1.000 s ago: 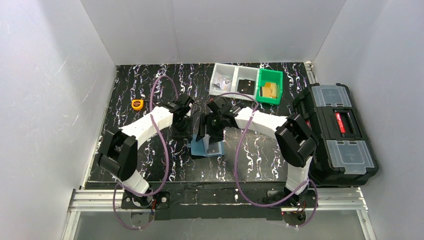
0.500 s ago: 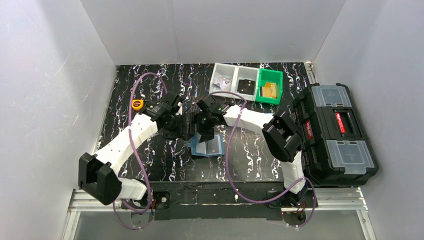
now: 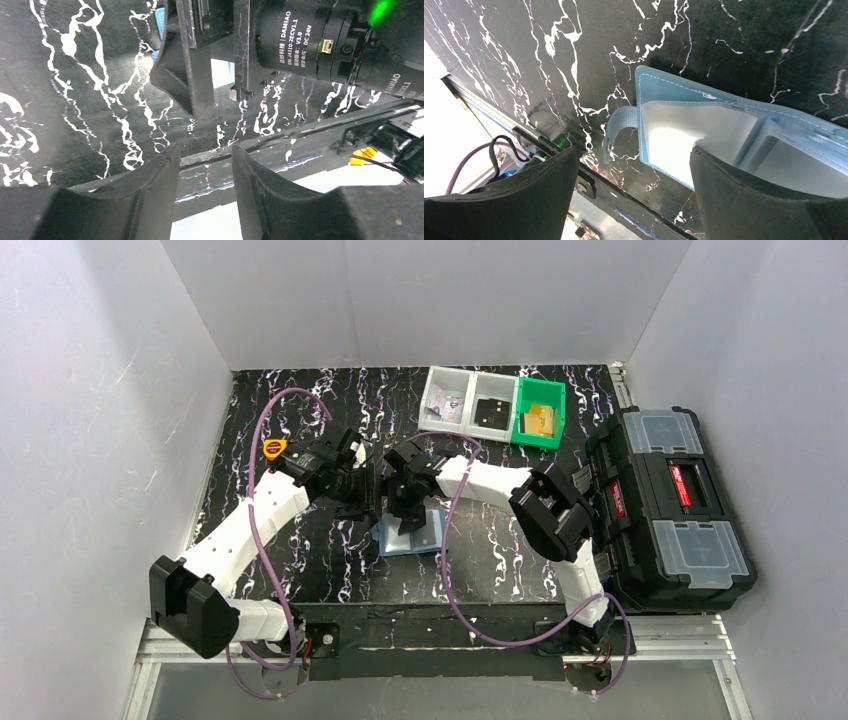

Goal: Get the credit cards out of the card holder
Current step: Open the card holder at the center of the board.

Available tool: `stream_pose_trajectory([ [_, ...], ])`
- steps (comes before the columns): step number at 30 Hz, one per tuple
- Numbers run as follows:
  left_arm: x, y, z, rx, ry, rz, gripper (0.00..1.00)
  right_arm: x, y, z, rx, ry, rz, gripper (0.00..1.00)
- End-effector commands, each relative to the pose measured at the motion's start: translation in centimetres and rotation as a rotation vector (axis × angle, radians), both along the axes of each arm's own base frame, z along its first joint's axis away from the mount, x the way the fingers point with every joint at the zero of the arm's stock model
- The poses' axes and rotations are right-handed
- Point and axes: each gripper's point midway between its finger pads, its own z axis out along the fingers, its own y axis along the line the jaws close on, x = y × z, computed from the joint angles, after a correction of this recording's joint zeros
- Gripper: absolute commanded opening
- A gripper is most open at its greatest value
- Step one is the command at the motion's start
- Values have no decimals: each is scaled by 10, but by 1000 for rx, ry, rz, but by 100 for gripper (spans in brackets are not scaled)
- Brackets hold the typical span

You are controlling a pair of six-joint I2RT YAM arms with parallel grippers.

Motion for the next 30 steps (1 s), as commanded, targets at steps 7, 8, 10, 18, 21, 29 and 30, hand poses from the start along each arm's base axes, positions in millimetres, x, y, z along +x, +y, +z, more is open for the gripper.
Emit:
stream_pose_trajectory([
  [7, -2, -25, 8, -157, 22, 22, 29, 24, -13, 61, 70, -109, -60, 91],
  [8, -2, -26, 7, -160, 27, 21, 28, 26, -15, 63, 71, -109, -64, 91],
  [10, -2, -29, 6, -168, 34, 17, 27, 28, -18, 64, 73, -101, -71, 91],
  [18, -6, -45, -6, -167, 66, -23, 25, 35, -33, 64, 61, -94, -112, 91],
  [21, -8, -59, -17, -160, 83, -54, 25, 40, -59, 60, 41, -90, -169, 91],
  [29, 15, -84, -50, -58, 78, -84, 23, 32, -113, 54, -3, -113, -249, 88],
  [30, 20, -80, -56, -23, 70, -76, 22, 29, -115, 51, -6, -109, -250, 86],
])
